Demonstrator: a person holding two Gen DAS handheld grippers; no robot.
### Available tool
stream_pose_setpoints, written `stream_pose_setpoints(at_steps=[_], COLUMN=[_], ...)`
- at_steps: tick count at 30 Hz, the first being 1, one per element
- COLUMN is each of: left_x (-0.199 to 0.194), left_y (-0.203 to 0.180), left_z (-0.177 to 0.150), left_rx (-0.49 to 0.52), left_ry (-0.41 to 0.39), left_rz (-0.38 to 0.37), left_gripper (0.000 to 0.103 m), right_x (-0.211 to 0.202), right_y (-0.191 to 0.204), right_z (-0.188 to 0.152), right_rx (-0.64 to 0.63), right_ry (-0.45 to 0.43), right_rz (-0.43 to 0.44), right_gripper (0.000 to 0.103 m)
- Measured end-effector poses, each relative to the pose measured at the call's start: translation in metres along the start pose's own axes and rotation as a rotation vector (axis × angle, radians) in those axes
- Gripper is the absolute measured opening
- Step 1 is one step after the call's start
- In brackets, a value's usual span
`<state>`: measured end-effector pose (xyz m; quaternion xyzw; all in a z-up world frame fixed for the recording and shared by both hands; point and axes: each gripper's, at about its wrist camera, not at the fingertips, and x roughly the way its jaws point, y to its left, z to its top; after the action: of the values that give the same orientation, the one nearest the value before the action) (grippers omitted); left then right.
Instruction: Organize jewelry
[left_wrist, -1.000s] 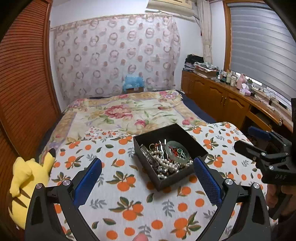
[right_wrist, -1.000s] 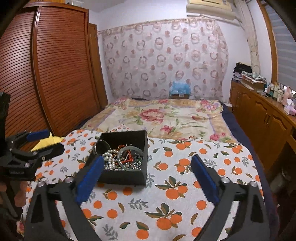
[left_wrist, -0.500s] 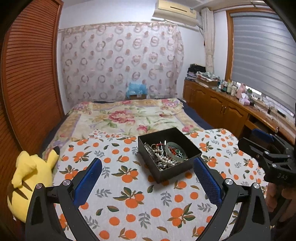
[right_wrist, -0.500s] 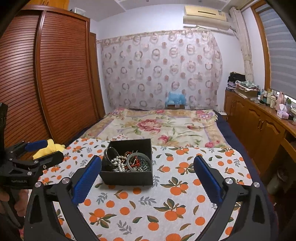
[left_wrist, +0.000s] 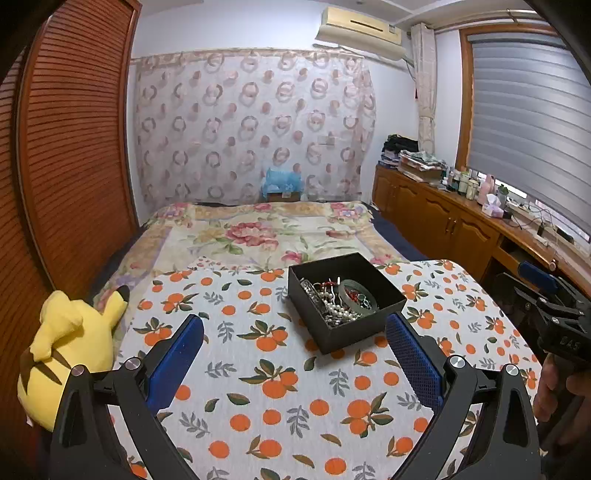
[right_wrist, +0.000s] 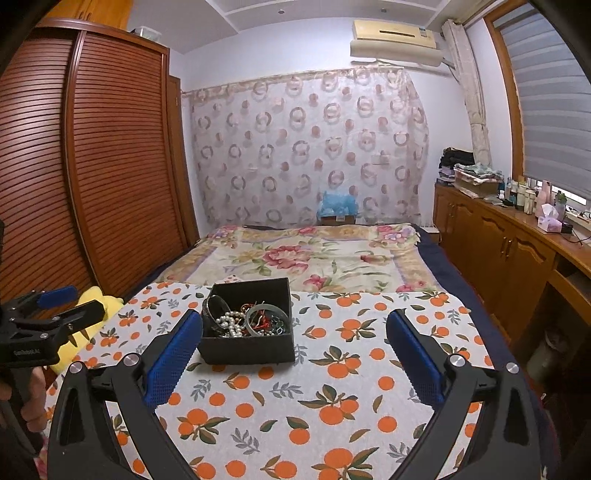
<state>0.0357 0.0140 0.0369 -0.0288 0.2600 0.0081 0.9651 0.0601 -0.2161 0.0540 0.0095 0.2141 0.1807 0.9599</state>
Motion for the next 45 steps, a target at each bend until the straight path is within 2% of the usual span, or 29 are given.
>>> stream_pose_setpoints(at_steps=[45], left_x=[-0.0016], left_y=[-0.0006], left_z=[-0.0019], left_rx=[0.003], left_ry=[-0.001], left_rz=[0.000], left_gripper=[0.095], right_x=[0.0010], right_y=[0.0019], right_z=[-0.0039], right_rx=[-0.004], right_ry=[0.004], right_rz=[0.002], right_gripper=[0.100])
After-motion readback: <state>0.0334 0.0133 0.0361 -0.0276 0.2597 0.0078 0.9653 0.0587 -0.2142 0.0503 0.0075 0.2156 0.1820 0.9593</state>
